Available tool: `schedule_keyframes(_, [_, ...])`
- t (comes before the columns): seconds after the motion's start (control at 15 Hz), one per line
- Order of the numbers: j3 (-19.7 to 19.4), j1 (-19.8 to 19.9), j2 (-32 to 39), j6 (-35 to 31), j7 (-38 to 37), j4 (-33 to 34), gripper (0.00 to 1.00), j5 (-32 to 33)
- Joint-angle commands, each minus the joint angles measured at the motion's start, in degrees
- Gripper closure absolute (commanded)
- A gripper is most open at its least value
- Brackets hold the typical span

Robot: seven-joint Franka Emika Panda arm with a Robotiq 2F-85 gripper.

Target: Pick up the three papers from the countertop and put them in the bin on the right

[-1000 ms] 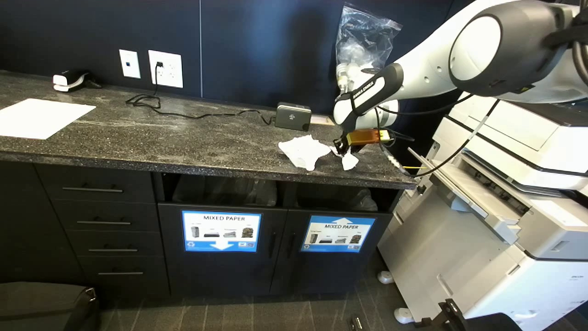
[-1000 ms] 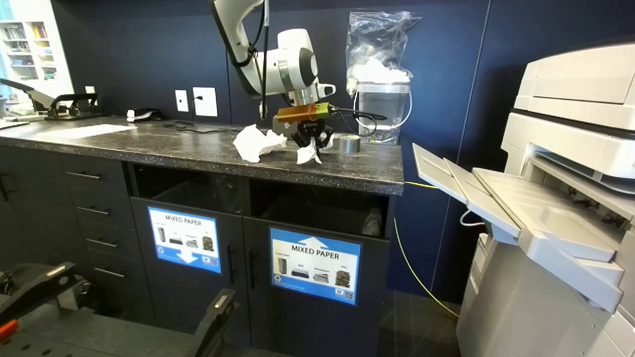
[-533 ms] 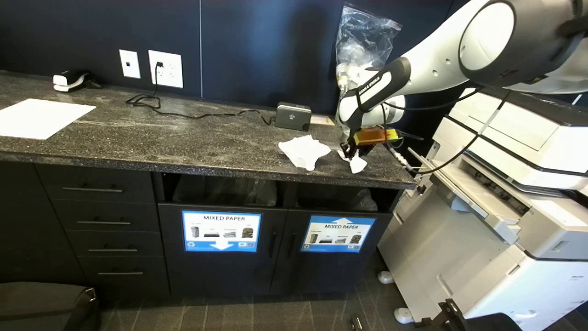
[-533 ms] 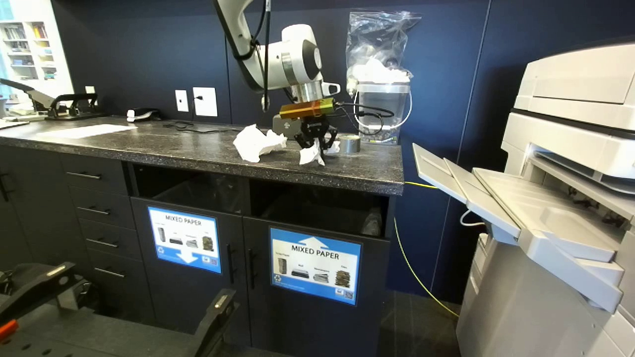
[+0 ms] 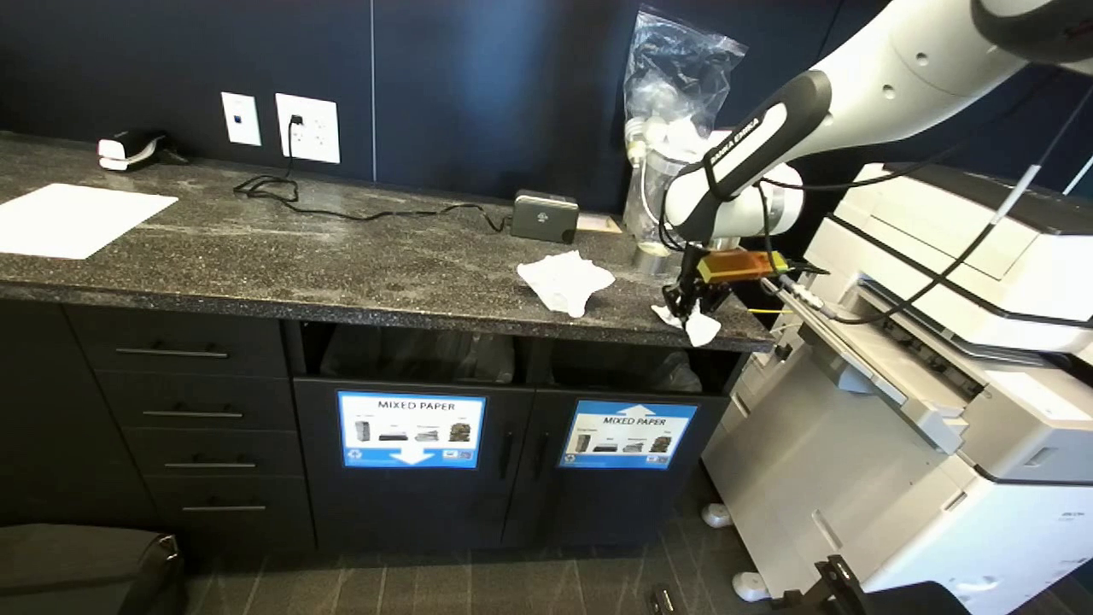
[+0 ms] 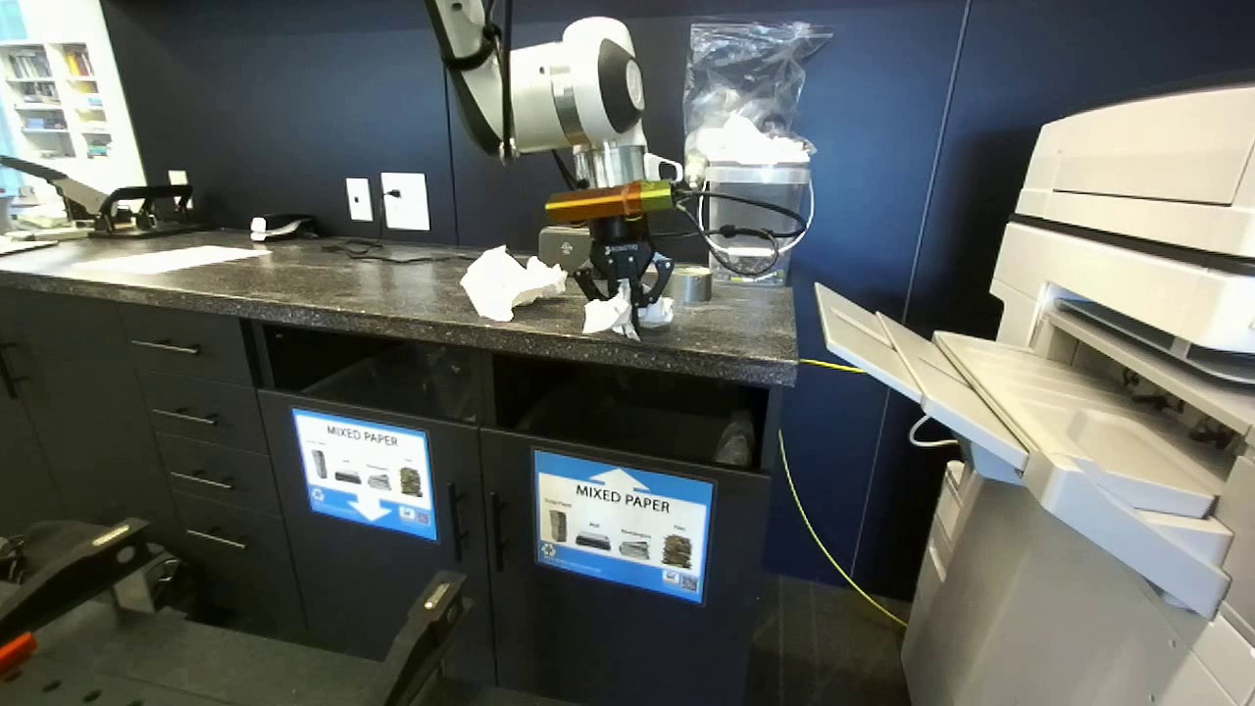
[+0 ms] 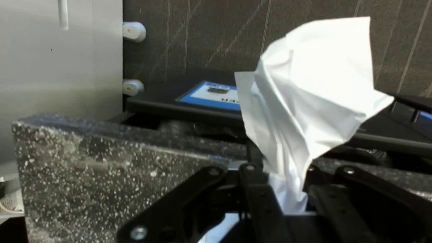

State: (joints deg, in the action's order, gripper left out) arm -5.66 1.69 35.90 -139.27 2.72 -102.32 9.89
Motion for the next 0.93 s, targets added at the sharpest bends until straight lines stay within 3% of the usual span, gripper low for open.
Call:
schedule_keyframes(0.0, [1.51,1.7,-10.18,-2.88,2.7,-14.38,0.89,-0.89])
schedule_keyframes(0.27, [3.16,3.6,-15.62,-9.0,5.8,-23.43,0.88,-3.25])
schedule_keyframes(0.53, [5.53,6.17,-18.3,-20.22,10.53,-33.72,0.88,-7.6])
schedule_keyframes(0.73, [9.61,10.45,-16.01,-32.52,15.78,-39.03,0.89,-13.45])
schedule_keyframes(0.87, [16.66,16.81,-13.26,-41.56,19.74,-40.94,0.88,-17.57])
